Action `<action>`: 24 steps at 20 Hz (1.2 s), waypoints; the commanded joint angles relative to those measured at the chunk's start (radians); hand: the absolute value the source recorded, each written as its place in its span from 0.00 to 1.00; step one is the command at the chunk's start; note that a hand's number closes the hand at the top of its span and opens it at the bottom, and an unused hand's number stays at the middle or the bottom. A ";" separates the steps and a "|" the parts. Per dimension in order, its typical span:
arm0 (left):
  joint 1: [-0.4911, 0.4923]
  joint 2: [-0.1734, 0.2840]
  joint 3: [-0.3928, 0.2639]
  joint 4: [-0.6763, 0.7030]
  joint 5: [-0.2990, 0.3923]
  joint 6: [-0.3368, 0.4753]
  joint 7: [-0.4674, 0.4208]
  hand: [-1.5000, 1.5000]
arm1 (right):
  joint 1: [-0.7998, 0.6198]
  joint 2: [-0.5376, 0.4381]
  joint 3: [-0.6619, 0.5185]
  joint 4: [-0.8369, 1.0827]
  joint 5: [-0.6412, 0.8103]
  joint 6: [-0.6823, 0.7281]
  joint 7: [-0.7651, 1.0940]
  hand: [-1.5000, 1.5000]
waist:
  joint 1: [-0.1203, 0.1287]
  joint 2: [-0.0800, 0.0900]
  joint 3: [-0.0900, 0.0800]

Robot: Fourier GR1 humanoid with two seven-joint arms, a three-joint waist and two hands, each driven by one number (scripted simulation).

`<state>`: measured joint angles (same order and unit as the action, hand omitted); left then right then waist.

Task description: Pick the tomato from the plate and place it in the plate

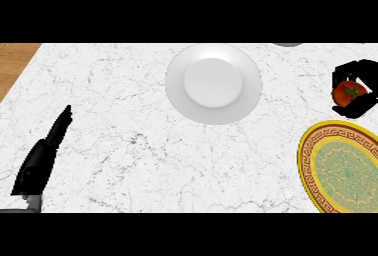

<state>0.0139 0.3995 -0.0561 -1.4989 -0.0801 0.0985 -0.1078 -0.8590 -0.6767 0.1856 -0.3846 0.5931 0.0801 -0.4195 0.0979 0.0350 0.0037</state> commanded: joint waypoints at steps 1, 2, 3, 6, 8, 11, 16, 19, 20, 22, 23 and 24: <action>0.001 -0.024 -0.018 0.008 -0.023 0.019 0.006 0.50 | -0.124 0.012 -0.034 0.065 0.017 -0.101 0.047 1.00 | -0.008 -0.005 0.000; -0.002 -0.024 -0.010 0.028 -0.017 0.013 -0.015 0.50 | -0.112 -0.001 -0.047 0.082 0.013 -0.138 0.004 1.00 | -0.013 -0.002 0.001; -0.006 -0.013 -0.003 0.009 0.002 -0.006 0.013 0.50 | -0.127 -0.008 -0.064 0.088 0.006 -0.170 0.004 1.00 | -0.011 -0.003 0.001; 0.022 -0.016 0.010 0.015 -0.016 0.022 -0.016 0.50 | -0.141 -0.025 -0.110 0.065 -0.025 -0.255 -0.090 1.00 | -0.029 -0.013 0.000; -0.042 -0.014 0.025 0.070 -0.025 0.027 -0.003 0.50 | -0.198 -0.011 -0.122 0.063 -0.034 -0.236 -0.127 1.00 | -0.046 -0.013 -0.001; -0.011 -0.011 0.040 0.083 -0.004 0.009 -0.031 0.50 | -0.228 -0.013 -0.172 0.033 -0.097 -0.174 -0.267 1.00 | -0.054 -0.019 -0.002; 0.053 -0.027 0.040 0.029 -0.024 0.035 -0.029 0.50 | -0.268 0.055 -0.173 -0.014 -0.127 -0.023 -0.307 1.00 | -0.075 -0.033 -0.004; 0.010 -0.026 0.042 0.034 -0.022 0.016 0.000 0.50 | -0.346 0.072 -0.177 0.011 -0.118 0.009 -0.291 1.00 | -0.068 -0.027 -0.003; 0.079 -0.019 0.055 0.047 -0.015 0.002 -0.070 0.50 | -0.325 0.114 -0.160 -0.022 -0.109 0.004 -0.266 1.00 | -0.074 -0.032 -0.004; 0.075 0.008 0.076 -0.024 0.002 -0.013 0.008 0.50 | -0.340 0.149 -0.169 -0.056 -0.127 0.026 -0.242 1.00 | -0.078 -0.036 -0.004; 0.019 -0.015 0.067 0.043 -0.018 0.003 0.016 0.50 | -0.366 0.186 -0.155 -0.079 -0.120 0.038 -0.181 1.00 | -0.089 -0.036 -0.004; -0.006 0.007 0.081 0.039 -0.012 -0.012 0.019 0.50 | -0.370 0.244 -0.152 -0.074 -0.123 0.015 -0.149 1.00 | -0.086 -0.035 -0.004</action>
<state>0.0446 0.3871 0.0025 -1.4703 -0.0933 0.1019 -0.1100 -1.1927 -0.5348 0.0232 -0.4258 0.4737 0.0846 -0.6448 0.0197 0.0021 -0.0001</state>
